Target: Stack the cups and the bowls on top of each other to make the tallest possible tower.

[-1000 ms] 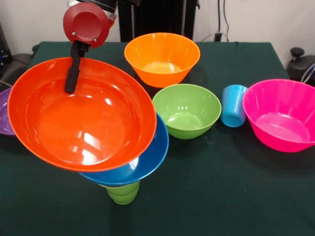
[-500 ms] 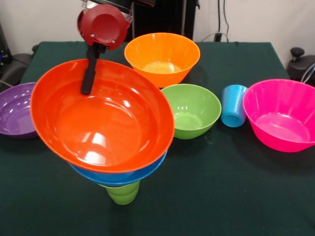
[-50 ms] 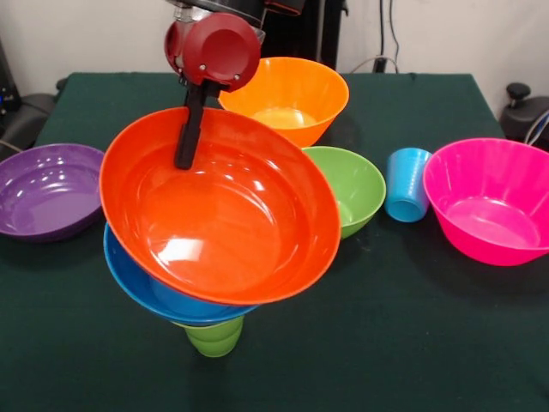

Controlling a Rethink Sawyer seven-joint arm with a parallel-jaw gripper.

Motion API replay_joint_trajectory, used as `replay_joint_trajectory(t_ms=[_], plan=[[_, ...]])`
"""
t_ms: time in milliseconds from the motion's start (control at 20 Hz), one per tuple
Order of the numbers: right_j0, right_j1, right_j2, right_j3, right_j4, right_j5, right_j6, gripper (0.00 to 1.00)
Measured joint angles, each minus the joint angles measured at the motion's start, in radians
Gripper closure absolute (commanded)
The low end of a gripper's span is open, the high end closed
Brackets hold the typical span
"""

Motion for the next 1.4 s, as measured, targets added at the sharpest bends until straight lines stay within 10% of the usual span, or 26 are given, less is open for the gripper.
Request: replay_joint_trajectory(t_ms=[1400], plan=[[-0.043,0.010,-0.001,0.105,-0.001,-0.144,0.000,1.00]])
